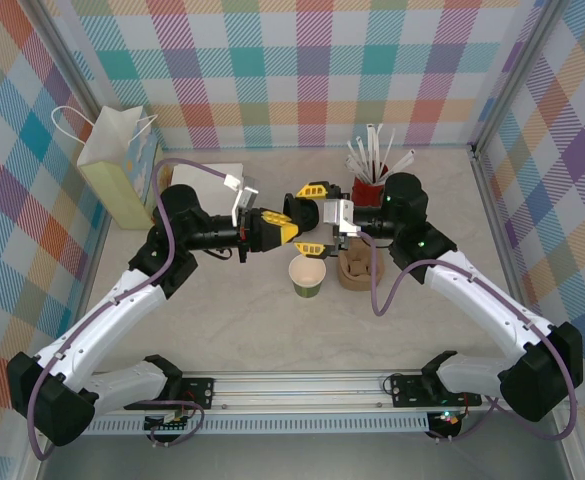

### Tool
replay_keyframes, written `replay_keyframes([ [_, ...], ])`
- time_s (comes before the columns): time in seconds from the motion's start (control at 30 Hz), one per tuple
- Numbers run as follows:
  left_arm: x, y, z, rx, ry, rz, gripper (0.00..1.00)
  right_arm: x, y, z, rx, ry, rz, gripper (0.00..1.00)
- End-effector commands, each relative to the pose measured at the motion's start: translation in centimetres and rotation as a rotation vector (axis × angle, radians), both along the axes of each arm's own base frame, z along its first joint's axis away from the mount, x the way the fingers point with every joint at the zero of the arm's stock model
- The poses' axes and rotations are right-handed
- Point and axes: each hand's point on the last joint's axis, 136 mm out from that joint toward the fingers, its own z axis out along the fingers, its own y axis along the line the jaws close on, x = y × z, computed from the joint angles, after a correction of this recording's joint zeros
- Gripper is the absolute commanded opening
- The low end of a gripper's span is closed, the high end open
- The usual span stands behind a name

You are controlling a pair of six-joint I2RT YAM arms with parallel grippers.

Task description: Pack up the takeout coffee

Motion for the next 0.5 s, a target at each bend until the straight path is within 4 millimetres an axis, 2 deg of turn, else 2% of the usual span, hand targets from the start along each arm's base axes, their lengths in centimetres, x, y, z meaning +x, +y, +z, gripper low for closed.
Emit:
replay_keyframes([
  [0.0,-1.01,-0.04,2.43,-0.037,-0.053,-0.034,0.00,-0.90,0.57,1.17,0.020,-0.029,0.063,0.86],
  [0.47,-0.98,-0.61,2.63,-0.042,-0.035,-0.051,0.00,-0.99,1.25,1.72,0.030,-0.033,0.080,0.86],
])
